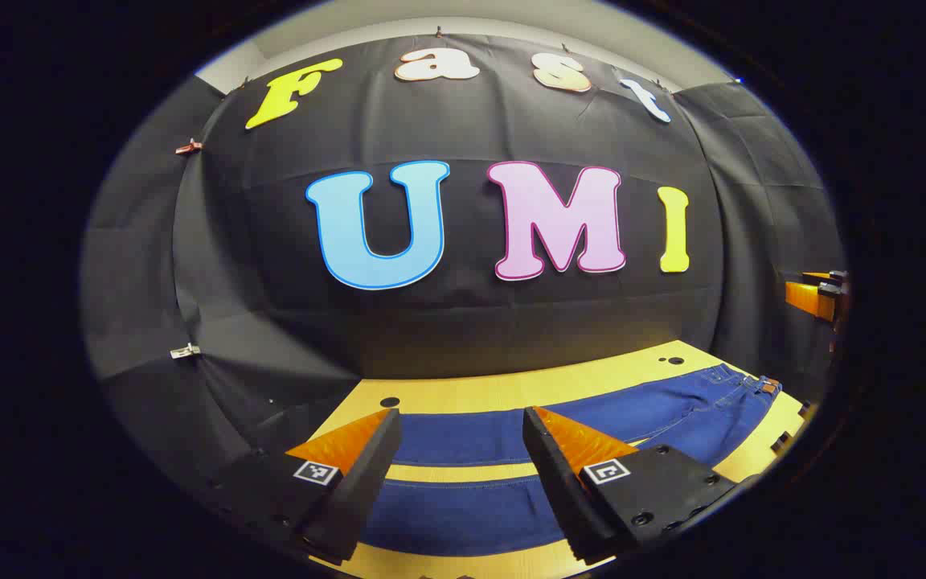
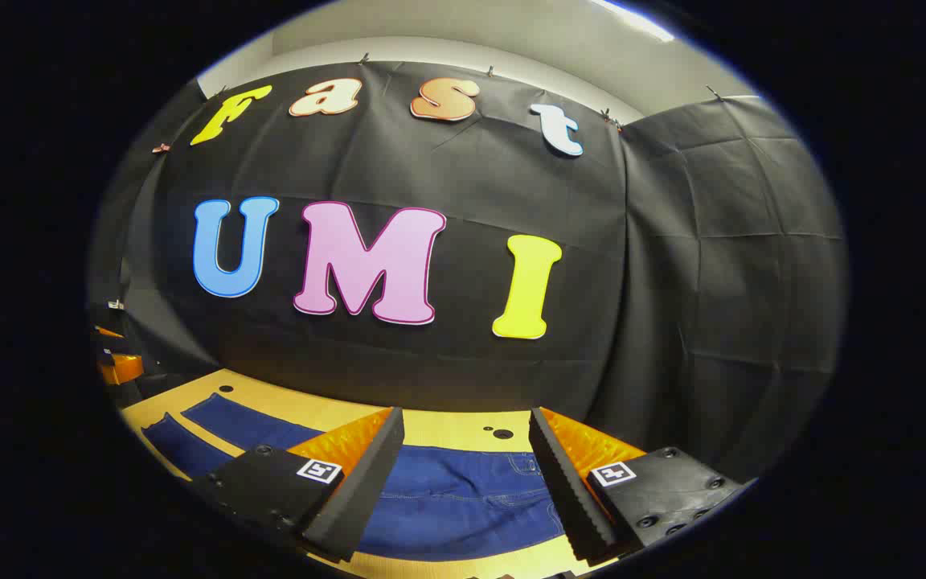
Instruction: Grasp the waist and the cuffs of the jeans and fold them to make the two legs overlap; first hold the waist and fold one-third of the jeans toward the cuffs, then hold the cuffs and fold the remaining one-third in the same direction to finish folding.
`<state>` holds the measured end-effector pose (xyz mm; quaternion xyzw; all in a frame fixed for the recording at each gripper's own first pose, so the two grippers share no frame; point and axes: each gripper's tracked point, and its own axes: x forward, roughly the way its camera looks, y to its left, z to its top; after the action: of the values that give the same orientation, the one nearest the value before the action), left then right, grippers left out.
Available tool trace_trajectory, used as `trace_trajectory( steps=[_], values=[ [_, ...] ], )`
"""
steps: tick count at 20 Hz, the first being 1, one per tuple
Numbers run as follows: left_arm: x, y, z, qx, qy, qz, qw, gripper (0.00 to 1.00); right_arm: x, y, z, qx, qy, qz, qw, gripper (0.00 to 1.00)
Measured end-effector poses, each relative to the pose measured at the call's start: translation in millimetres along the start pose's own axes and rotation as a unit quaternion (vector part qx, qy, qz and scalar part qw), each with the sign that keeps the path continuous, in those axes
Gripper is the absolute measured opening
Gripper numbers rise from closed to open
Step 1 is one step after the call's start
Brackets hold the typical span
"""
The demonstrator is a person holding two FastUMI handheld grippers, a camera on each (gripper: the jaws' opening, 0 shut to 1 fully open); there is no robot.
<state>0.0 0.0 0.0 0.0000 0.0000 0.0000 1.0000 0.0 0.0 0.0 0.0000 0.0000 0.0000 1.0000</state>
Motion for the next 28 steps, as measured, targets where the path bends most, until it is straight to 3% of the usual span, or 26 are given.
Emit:
trace_trajectory(
  steps=[7, 14, 20, 22, 25, 27, 28],
  values=[
    [0.7, 23.3, 2.2, 0.011, 0.0, 0.032, 0.999, 0.95, -1.4, -1.0, 14.9, -0.002, -0.022, -0.006, 1.0, 0.96],
    [-4.5, 35.6, -3.1, -0.021, 0.0, 0.041, 0.999, 0.95, -2.1, 1.6, 8.9, 0.004, -0.01, -0.002, 1.0, 0.96],
    [-2.7, 77.1, -18.1, 0.077, 0.022, 0.032, 0.996, 0.98, -4.9, -1.6, 6.1, -0.008, -0.002, 0.0, 1.0, 0.96],
    [-2.0, 101.7, -35.7, 0.146, 0.053, 0.019, 0.988, 0.98, -5.3, -4.7, 4.0, -0.011, 0.001, 0.0, 1.0, 0.96],
    [2.9, 125.7, -71.4, 0.242, 0.106, -0.023, 0.964, 0.98, -6.7, -10.5, -2.0, -0.015, 0.011, -0.001, 1.0, 0.96],
    [2.7, 137.7, -103.0, 0.302, 0.145, -0.065, 0.94, 0.98, -8.8, -13.8, -6.4, -0.017, 0.021, -0.001, 1.0, 0.96],
    [-2.1, 143.1, -120.6, 0.338, 0.167, -0.088, 0.922, 0.98, -9.6, -15.8, -8.8, -0.019, 0.026, -0.002, 0.999, 0.96]
  ],
)
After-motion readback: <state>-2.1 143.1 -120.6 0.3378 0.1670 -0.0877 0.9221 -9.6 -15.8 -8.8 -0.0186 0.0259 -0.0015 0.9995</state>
